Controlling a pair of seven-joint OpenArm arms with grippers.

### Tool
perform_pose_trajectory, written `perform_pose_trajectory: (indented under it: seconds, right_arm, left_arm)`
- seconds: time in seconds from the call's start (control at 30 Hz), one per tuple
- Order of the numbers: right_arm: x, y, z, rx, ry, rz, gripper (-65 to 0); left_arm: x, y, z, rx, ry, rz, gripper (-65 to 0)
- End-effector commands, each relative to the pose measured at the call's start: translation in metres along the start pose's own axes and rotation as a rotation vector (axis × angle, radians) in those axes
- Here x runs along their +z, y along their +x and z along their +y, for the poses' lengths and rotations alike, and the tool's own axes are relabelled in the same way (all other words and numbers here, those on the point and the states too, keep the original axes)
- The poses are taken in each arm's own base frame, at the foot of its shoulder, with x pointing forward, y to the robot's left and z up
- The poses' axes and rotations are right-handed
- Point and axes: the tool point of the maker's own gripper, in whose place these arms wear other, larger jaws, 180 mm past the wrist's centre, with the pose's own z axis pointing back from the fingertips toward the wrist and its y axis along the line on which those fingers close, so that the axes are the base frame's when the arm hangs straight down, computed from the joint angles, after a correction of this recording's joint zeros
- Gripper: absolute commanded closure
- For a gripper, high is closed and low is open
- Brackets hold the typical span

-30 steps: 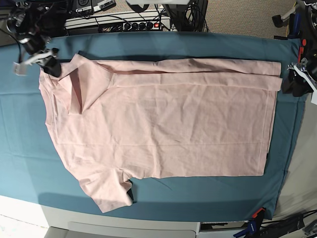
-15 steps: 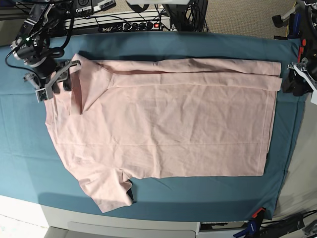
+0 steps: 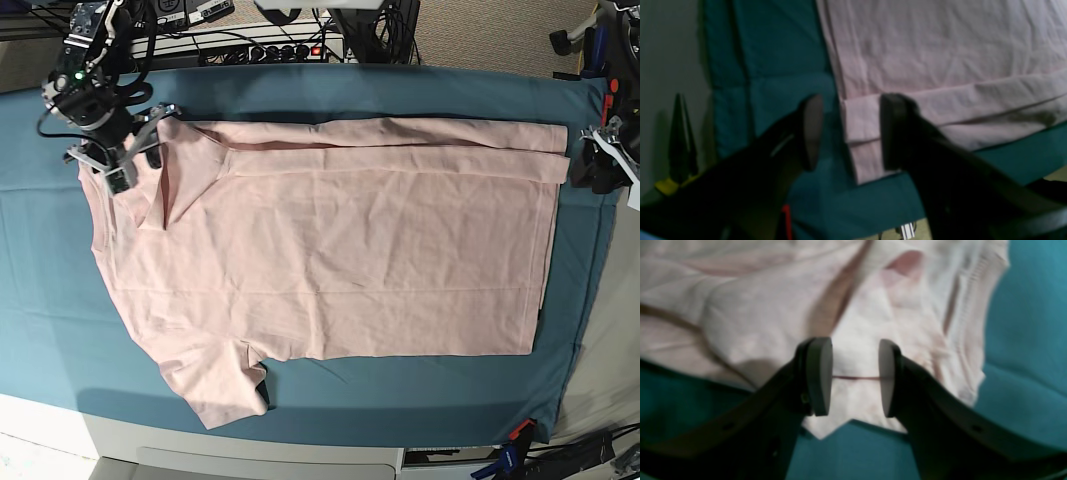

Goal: Fold the T-shirt properly
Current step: 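Open the right gripper and reposition it at the folded corner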

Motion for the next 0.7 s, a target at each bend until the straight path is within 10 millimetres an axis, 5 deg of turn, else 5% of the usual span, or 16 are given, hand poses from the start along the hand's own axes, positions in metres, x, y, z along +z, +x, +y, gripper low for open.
perform_pose_trajectory:
  seconds: [0.0, 0.67]
  right_arm:
    - [0.003, 0.009, -0.005, 0.029, -0.020, -0.026, -23.6]
    - [0.002, 0.003, -0.024, 0.001, -0.148, 0.014, -23.5]
  left_arm:
    - [0.005, 0.015, 0.001, -0.025, -0.002, -0.038, -29.2]
    - [0.004, 0.016, 0.001, -0.024, -0.003, -0.040, -29.2]
